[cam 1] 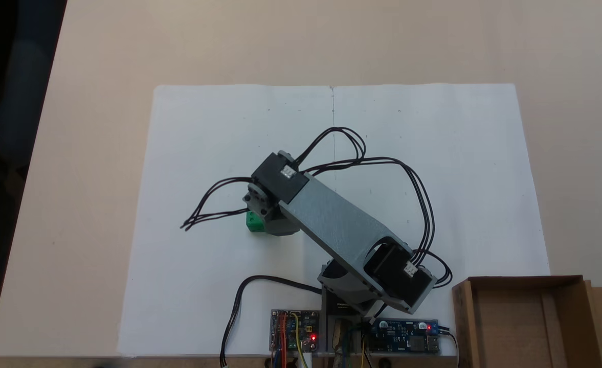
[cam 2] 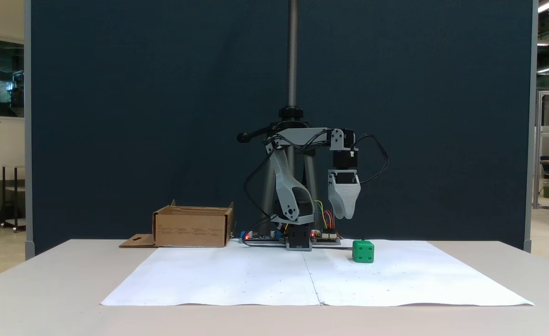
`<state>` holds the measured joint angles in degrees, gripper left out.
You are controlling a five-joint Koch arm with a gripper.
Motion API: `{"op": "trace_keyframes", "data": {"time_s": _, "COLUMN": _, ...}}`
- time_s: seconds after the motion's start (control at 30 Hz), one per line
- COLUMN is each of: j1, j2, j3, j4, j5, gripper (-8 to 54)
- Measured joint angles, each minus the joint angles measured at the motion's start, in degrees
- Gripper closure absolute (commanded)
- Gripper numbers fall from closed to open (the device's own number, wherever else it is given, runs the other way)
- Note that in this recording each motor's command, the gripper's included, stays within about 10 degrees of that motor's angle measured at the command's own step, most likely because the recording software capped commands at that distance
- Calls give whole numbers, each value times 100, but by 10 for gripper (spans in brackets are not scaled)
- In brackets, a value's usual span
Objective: Grasp a green dice and put it in the bin.
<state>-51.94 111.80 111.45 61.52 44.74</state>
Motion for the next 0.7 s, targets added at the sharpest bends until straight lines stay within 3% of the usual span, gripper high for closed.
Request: {"op": "trace_keyframes", "data": {"time_s": 0.7, "j1": -299, "j2": 26, "j3": 0, "j4": -149, "j5": 9, "gripper": 13}}
